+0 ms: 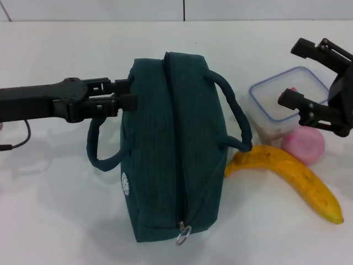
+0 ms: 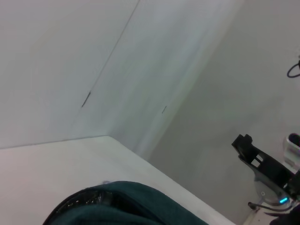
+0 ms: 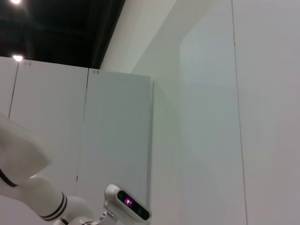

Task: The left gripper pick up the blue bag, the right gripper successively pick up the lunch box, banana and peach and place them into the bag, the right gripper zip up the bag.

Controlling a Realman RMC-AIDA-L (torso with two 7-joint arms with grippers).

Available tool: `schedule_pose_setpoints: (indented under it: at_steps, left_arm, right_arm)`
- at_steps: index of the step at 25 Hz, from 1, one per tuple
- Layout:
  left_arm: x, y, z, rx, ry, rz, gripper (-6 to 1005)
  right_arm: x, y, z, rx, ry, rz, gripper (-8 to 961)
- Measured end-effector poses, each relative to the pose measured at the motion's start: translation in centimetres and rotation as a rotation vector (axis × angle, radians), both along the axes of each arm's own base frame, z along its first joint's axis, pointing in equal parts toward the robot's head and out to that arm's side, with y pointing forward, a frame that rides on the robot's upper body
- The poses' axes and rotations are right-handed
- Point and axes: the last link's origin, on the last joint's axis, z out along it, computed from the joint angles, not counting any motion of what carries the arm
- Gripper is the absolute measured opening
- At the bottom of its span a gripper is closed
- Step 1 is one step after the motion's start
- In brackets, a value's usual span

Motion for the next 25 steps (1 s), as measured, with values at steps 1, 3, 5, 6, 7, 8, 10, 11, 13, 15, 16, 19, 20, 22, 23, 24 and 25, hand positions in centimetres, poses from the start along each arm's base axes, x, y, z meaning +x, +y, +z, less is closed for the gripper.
schedule_pose_setpoints:
  at_steps: [1,3,5,6,7,8,10,11,13,15,16,19,20,22,23,24,25]
  left_arm:
    - [0.0,0.0,-0.1,-0.006,-0.003,0.009,732]
    - [0.1,0.1,-0.2,-0.018,-0.008,0.027,732]
    - [0.3,0.2,-0.3,-0.039,-0.019,0.049,732]
    - [0.4,0.2,-0.4,-0.048,-0.025,0.058,733]
    - [0.6,0.3,-0.6,-0.062,-0.034,0.071,733]
    - [0.6,0.3,-0.6,-0.062,-0.034,0.071,733]
    - [0.8,0.5,-1.1,-0.062,-0.029,0.081,733]
    - [0.8,0.6,-1.3,-0.059,-0.024,0.087,732]
    - [0.7,0.8,-1.9,-0.049,-0.006,0.106,731]
    - [0.7,1.0,-2.6,-0.040,0.007,0.123,731]
    - [0.7,1.0,-2.9,-0.038,0.010,0.127,730]
    - [0.7,1.2,-3.4,-0.028,0.020,0.131,729]
    - [0.7,1.2,-3.4,-0.025,0.023,0.133,729]
    - [0.6,1.3,-3.5,-0.015,0.028,0.138,728]
    - [0.6,1.4,-3.4,-0.012,0.028,0.139,728]
    - [0.6,1.4,-3.4,-0.009,0.028,0.140,727]
    - [0.6,1.5,-3.4,-0.007,0.027,0.140,727]
  right_arm:
    - [0.0,0.0,0.0,0.000,0.001,0.000,856]
    - [0.0,0.0,0.0,-0.001,0.001,-0.002,856]
    - [0.0,0.0,0.0,-0.001,0.001,-0.003,856]
    - [0.0,0.0,-0.1,-0.001,0.001,-0.003,856]
    - [0.0,0.0,-0.1,-0.002,0.001,-0.002,856]
    - [0.0,0.0,-0.1,-0.002,0.002,-0.002,856]
    - [0.0,-0.1,-0.1,-0.004,0.004,-0.001,856]
    - [0.0,-0.1,-0.1,-0.004,0.005,-0.001,856]
    - [0.0,-0.1,-0.1,-0.006,0.006,-0.002,856]
    - [0.0,-0.1,-0.1,-0.006,0.006,-0.003,856]
    - [0.1,-0.1,-0.1,-0.006,0.005,-0.003,856]
    - [0.1,-0.1,0.0,-0.007,0.005,-0.004,856]
    - [0.1,-0.1,0.0,-0.007,0.005,-0.004,856]
    - [0.1,-0.1,-0.1,-0.007,0.004,-0.006,856]
    - [0.1,-0.1,0.0,-0.007,0.004,-0.006,856]
    - [0.1,-0.1,0.0,-0.006,0.004,-0.007,856]
    - [0.1,0.0,0.0,-0.006,0.003,-0.007,856]
